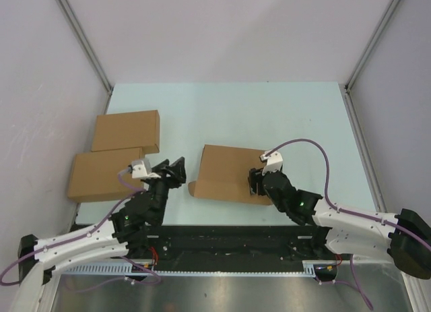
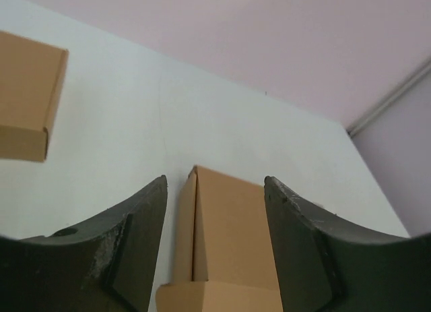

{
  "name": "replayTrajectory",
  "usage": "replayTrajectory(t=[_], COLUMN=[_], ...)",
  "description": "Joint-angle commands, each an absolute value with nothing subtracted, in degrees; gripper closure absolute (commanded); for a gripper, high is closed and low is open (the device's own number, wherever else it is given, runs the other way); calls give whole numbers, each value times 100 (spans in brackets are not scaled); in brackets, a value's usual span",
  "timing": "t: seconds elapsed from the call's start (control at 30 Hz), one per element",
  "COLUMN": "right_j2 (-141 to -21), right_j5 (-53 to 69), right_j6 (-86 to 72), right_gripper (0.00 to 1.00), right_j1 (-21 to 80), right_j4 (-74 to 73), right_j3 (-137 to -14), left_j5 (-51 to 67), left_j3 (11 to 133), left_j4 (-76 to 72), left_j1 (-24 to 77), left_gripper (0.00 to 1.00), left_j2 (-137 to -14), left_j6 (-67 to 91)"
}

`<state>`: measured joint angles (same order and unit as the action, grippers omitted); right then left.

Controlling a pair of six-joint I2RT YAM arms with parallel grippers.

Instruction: Fold the paper box

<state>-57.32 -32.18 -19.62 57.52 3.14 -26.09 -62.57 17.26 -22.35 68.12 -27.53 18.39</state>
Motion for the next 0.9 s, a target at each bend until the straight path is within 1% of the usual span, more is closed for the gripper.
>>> replayTrajectory(t=[0.0,0.13,0.17,0.27,0.43,0.53,0.73,0.87], right_j2=[-5616,-5721,-5748,-5809,-5792,-5766,-5643,-5555], right_j5=[-3199,-3164,-3155,-3120,-2989,-2857,-2690,-2654], right_j6=[-2144,-2188,-2215,-2276,-2381,-2566,-2891,-3014], right_gripper=[32,32,33,33,33,33,33,32], right_j1=[5730,5713,5704,5687,5643,5564,5467,5423], right_j4=[150,27,18,18,-175,-307,-474,-554], right_j3=[-2514,-2487,-2479,-2452,-2435,-2435,-2364,-2355], left_j5=[-4606,-4167,-3975,-3614,-3051,-2874,-2462,-2487], left_j3=[1748,2389,2530,2847,2742,2768,2698,2611], left_j4=[-1114,-1091,-1046,-941,-967,-722,-703,-668], left_j1=[6390,6197,6135,5775,5126,4966,4878,4869], left_gripper=[34,31,31,31,34,35,43,47], left_j2=[-3470,-4814,-5312,-5974,-6494,-6871,-7645,-7989], left_j6=[3393,3383,3401,3620,4094,4297,4552,4781])
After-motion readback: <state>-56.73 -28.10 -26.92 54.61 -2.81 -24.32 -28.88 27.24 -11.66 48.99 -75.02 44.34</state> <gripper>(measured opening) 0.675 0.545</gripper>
